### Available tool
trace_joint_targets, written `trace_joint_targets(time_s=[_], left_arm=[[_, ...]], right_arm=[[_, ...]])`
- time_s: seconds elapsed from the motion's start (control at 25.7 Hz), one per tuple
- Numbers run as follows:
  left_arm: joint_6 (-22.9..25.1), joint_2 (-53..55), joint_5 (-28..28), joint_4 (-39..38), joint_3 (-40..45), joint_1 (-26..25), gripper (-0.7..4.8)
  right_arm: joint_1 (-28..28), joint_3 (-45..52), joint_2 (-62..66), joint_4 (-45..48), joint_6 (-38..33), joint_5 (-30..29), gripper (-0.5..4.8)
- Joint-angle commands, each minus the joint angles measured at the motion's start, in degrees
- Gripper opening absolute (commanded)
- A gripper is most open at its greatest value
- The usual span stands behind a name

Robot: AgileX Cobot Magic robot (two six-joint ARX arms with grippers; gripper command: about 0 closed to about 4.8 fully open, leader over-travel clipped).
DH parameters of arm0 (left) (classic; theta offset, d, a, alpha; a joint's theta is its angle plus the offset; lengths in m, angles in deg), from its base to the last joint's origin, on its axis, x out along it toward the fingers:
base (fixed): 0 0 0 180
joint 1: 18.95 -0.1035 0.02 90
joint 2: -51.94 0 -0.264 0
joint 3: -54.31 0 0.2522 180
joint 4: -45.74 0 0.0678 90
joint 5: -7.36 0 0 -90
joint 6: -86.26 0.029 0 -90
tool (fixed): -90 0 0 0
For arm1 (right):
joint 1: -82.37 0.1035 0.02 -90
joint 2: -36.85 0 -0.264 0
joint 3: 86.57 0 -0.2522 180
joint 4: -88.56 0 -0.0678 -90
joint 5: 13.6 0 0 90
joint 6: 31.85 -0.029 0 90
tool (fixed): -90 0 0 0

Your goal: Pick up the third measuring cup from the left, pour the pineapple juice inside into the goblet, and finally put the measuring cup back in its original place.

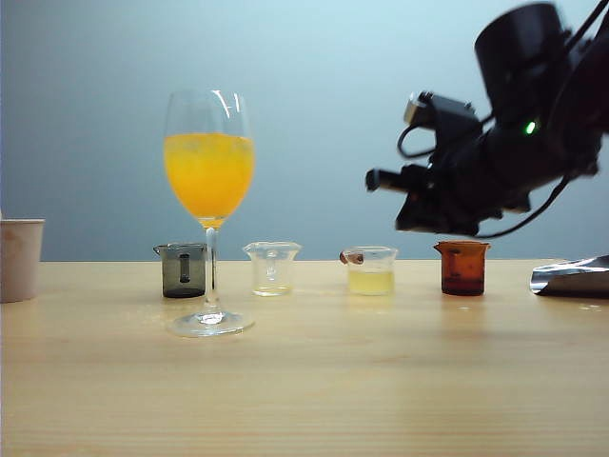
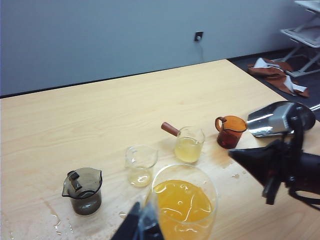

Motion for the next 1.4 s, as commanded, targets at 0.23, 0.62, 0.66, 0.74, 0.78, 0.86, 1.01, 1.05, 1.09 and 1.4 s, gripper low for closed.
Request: trace_joint_targets(time_s=[0.23, 0.62, 0.66, 0.74, 0.78, 0.86, 1.01, 1.05, 1.09, 1.4], left_arm=[[0.6, 1.7, 0.5, 0.1, -0.2, -0.1, -0.06], [1.7, 3.2, 0.5, -1.9, 0.8, -0.1, -0.06], [1.7, 3.2, 0.5, -2.2, 0.8, -0.1, -0.06], [2.0, 3.5, 0.5, -2.1, 0.8, -0.1, -0.06], [2.1, 3.5, 0.5, -2.2, 0.8, -0.1, -0.06], [2.1, 3.5, 0.5, -2.2, 0.8, -0.1, -0.06], [2.1, 3.5, 0.5, -2.2, 0.8, -0.1, -0.06], [2.1, 3.5, 0.5, -2.2, 0.8, -0.1, -0.06], [2.1, 3.5, 0.5, -2.2, 0.8, -0.1, -0.06], [2.7, 3.5, 0.5, -3.2, 0.8, -0.1, -0.06]], right_arm=[[0.1, -1.4, 9.5, 9.9, 0.4, -0.2, 2.63], [0.0, -4.5, 14.1, 11.5, 1.9, -0.2, 4.5], [0.0, -5.6, 14.8, 11.4, 1.9, -0.1, 4.79], [0.0, -7.7, 16.2, 10.5, 1.9, 0.1, 4.79], [0.0, -8.6, 16.6, 9.8, 1.9, 0.1, 4.79], [0.0, -11.4, 18.6, 9.0, 1.9, 0.0, 4.79], [-0.1, -16.4, 22.2, 7.4, 2.1, 0.1, 4.79], [-0.1, -17.2, 22.8, 6.6, 2.8, 0.1, 4.79], [-0.1, -17.9, 23.2, 6.3, 3.4, 0.1, 4.79], [-0.3, -20.1, 25.3, 5.3, 5.1, 6.1, 4.79]])
